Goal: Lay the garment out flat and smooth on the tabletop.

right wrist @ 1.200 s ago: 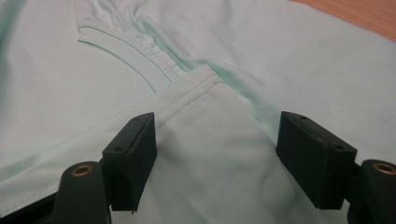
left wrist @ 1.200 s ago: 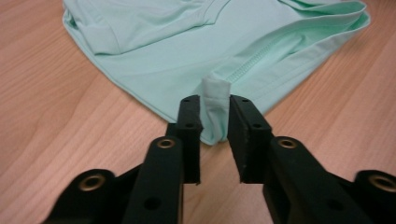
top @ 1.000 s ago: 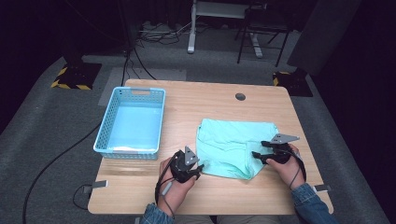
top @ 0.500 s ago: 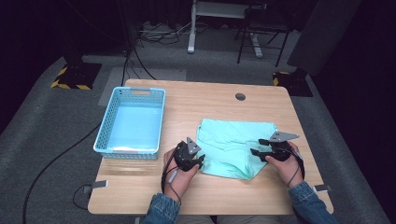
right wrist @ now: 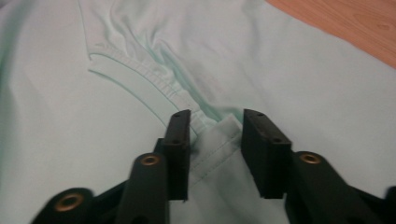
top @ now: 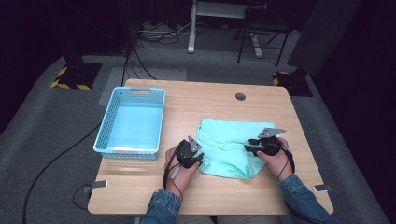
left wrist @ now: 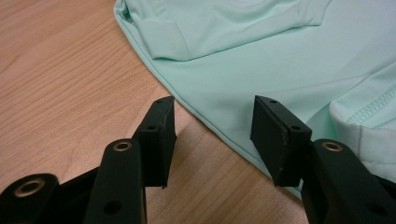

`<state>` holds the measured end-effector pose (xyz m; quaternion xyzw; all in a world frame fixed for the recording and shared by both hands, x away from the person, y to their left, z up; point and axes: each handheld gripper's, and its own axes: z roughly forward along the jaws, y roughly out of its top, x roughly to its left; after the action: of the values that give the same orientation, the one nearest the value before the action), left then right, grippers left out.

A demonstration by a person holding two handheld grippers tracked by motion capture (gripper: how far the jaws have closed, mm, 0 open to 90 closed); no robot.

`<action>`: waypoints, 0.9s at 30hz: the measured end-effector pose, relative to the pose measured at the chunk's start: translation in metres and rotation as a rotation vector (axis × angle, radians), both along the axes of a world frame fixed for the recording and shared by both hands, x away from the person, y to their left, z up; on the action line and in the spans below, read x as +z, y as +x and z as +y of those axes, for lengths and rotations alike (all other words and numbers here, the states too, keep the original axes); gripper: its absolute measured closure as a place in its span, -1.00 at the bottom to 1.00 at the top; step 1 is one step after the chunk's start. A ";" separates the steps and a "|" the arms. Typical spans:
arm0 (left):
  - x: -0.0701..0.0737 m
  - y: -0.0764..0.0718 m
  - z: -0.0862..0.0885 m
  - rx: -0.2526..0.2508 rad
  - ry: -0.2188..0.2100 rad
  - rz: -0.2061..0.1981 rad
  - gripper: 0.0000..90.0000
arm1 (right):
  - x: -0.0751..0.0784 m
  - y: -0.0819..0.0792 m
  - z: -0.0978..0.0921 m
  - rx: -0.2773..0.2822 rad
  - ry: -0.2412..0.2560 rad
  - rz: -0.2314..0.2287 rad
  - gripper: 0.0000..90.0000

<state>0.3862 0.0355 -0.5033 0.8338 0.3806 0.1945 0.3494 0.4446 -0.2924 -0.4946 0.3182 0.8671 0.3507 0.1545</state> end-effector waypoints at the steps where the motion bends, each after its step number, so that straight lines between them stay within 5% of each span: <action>1: 0.000 0.000 0.000 -0.001 0.002 0.000 0.11 | 0.001 0.000 0.000 0.005 -0.007 0.008 0.60; 5: -0.002 -0.001 0.002 0.000 -0.014 -0.004 0.11 | 0.004 -0.005 -0.002 0.012 -0.024 0.007 0.90; 17: 0.004 -0.011 -0.003 -0.032 0.025 -0.002 0.06 | 0.038 -0.042 -0.029 -0.003 0.009 -0.069 0.95; 27: 0.014 -0.035 -0.003 -0.110 0.055 -0.003 -0.05 | 0.050 -0.096 -0.070 -0.038 0.025 -0.093 0.90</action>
<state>0.3513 0.0321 -0.4890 0.8626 0.3279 0.1867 0.3370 0.3482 -0.3626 -0.4447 0.3201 0.8483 0.3728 0.1972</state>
